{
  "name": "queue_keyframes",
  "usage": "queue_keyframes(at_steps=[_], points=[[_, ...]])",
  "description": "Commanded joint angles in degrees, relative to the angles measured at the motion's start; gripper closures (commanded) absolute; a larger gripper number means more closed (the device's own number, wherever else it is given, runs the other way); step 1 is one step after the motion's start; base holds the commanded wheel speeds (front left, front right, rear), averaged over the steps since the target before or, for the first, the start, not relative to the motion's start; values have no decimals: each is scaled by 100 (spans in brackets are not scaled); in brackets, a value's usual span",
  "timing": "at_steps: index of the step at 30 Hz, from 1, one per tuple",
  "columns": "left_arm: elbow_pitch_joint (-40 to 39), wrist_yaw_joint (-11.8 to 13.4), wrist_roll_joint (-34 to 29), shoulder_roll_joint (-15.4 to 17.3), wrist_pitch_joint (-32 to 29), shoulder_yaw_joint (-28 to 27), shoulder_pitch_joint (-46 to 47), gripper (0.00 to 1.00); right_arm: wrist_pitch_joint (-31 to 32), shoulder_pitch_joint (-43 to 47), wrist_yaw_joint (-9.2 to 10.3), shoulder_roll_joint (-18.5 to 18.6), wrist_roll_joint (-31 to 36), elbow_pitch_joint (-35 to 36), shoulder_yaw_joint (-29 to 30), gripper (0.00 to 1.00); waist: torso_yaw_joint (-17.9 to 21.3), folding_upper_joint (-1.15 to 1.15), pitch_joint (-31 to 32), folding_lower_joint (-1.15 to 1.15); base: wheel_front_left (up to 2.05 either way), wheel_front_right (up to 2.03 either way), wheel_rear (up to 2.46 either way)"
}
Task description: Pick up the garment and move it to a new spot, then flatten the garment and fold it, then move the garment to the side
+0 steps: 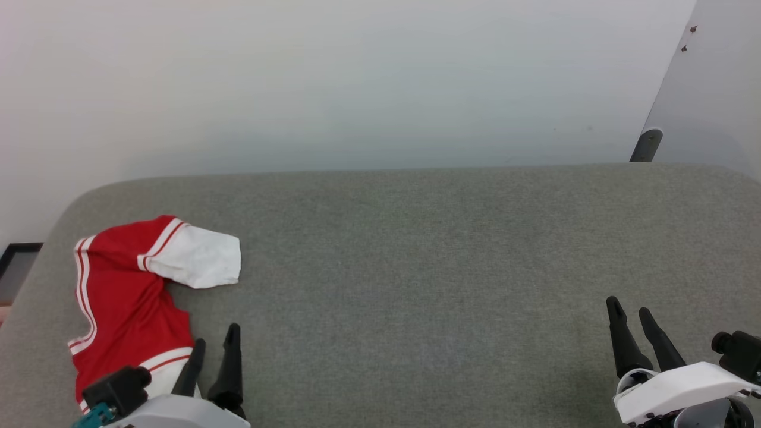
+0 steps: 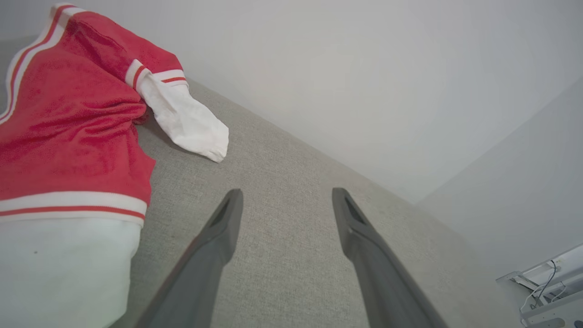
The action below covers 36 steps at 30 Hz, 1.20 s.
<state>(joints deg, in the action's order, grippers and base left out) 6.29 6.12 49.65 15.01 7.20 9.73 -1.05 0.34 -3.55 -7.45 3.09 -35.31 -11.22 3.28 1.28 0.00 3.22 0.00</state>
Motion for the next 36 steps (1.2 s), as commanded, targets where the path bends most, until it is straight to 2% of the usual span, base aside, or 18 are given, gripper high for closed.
queue_keyframes(at_steps=[1, 36], points=[[-106, 52, -180, 79, 53, 16, 21, 0, -27, -64, -3, -1, 183, 86, 8, 0, 3, 0, 7, 0, 0, 0, 0], [-564, 252, -2098, 286, 530, 144, -387, 0, -102, -35, -5, -23, 2262, 394, 146, 0, 73, 0, 177, 0, 0, 0, 0]])
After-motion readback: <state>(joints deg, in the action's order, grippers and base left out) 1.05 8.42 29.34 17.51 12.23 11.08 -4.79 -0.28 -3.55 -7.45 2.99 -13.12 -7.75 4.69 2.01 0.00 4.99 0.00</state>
